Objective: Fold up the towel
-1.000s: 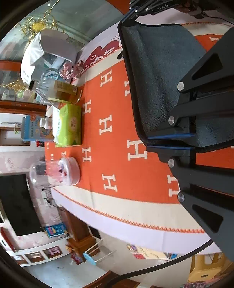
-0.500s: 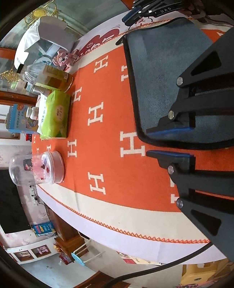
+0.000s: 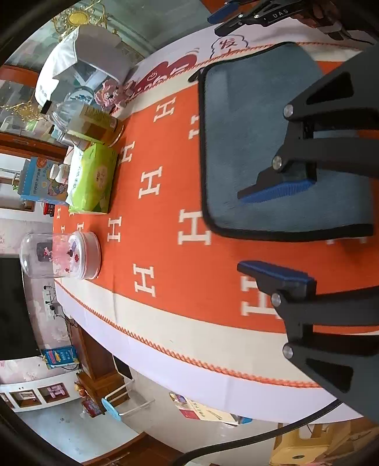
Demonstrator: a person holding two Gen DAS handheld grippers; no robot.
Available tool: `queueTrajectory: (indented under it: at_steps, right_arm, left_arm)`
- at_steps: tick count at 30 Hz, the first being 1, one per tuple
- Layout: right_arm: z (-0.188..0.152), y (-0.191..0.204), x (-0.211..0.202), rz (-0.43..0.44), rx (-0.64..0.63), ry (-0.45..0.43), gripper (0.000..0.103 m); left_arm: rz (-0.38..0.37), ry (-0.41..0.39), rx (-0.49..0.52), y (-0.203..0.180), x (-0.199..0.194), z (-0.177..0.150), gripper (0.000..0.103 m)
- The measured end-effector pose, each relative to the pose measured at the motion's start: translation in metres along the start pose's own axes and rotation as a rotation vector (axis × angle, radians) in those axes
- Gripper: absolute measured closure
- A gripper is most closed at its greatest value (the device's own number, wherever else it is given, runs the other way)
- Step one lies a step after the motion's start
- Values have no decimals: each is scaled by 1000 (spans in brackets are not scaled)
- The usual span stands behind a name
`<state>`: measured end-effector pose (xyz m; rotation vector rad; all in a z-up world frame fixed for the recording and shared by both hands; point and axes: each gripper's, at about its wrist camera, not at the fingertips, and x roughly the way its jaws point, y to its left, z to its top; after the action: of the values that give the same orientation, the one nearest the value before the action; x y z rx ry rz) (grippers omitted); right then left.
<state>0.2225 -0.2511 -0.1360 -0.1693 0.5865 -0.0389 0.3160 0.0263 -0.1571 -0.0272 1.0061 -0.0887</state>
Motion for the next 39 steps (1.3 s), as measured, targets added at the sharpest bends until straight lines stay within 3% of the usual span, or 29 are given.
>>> queueTrajectory:
  at_steps: [3,8,12,16,26,30,37,39]
  right_arm:
    - [-8,-6,-16,10,27,11,49]
    - [-27,-18,-45,40,112,44,41]
    - [-46,-36,-64,35,218,97,39]
    - [-66,-53,-84,37,305,141,35]
    - [-103,-65,-138,75,349,210,23]
    - [-111,-55,-160,127,338,233,17]
    - [-114,-28,-190,212,319,289,11]
    - [-112,-19,-198,244,309,305,11]
  left_arm:
    - [5,-6,-4,-3,-17,-15,51]
    - [19,2,-21,-8,-44,-46,49]
    - [49,-7,-24,-12,-66,-71,38]
    - [72,-20,-30,-18,-91,-98,37]
    - [97,-10,-54,-39,-137,-161,35]
    - [84,-3,-57,-47,-157,-182,24]
    - [65,0,-52,-56,-185,-200,20]
    - [41,2,-55,-56,-192,-201,14]
